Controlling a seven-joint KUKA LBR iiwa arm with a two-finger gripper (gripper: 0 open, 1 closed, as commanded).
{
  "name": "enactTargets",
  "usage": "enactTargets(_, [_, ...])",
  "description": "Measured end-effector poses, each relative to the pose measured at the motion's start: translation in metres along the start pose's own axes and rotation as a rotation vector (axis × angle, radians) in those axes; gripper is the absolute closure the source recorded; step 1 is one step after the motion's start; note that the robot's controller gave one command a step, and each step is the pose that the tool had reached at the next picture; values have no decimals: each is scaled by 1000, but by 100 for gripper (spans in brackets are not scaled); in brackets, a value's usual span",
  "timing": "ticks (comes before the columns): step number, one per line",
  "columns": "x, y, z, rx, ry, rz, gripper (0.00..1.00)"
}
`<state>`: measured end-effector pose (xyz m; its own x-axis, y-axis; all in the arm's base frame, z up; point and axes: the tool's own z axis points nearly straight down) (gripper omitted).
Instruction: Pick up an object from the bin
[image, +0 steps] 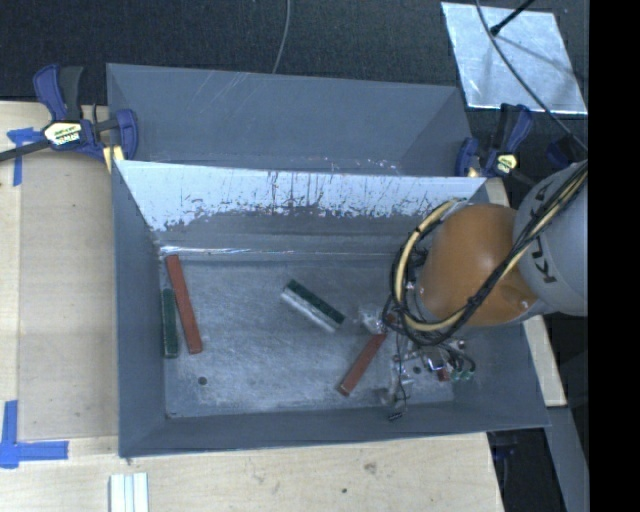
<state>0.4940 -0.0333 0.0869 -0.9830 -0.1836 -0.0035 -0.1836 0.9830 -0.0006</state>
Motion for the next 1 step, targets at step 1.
enactTargets(1, [0,19,15,0,4,225,0])
